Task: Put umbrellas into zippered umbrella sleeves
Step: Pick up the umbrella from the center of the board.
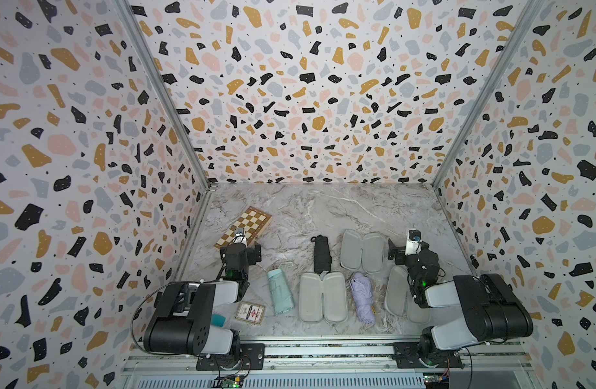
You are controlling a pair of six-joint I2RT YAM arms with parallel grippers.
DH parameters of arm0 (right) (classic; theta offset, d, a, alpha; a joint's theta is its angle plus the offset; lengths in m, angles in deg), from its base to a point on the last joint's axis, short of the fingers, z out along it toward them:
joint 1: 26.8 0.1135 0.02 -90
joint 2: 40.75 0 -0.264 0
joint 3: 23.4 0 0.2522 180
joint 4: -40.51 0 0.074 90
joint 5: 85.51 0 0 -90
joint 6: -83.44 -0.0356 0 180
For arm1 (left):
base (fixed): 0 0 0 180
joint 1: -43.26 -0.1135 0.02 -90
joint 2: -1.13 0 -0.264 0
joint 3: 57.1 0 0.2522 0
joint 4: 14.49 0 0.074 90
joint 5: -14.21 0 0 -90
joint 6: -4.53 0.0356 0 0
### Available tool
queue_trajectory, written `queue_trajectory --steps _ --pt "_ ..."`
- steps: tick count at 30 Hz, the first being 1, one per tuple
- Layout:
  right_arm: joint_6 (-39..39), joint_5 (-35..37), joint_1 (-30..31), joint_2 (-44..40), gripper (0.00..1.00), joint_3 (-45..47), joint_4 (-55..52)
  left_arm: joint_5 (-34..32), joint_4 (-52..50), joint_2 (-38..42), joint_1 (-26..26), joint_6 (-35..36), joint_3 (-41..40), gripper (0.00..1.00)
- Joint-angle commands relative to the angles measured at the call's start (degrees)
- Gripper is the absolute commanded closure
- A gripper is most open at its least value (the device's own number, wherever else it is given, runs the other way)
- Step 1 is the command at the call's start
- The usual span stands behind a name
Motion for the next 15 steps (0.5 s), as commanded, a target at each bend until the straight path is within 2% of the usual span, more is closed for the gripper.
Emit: queue_trajectory --steps 1,6,11,15 --pt "0.61 -0.23 -0.22 -0.57 0.00 -1.16 0.38 1.02 2.45 1.19 -0.32 -0.21 0.59 0.01" --pt "2.45 -3.79 -0.04 -2.65 0.00 -3.39 -5.03 4.74 -4.51 7.36 -0.24 1.14 1.42 0.01" --pt "3.11 -6.26 0.07 -8.76 0.00 -8.42 -18.98 5.30 -7.97 11.84 -0.23 1.43 1.74 0.01" --pt "4.30 -14.28 0.11 -15.42 0.00 -9.15 -24.01 9.42 -16.48 20.86 -0.23 -0.13 3.62 0.01"
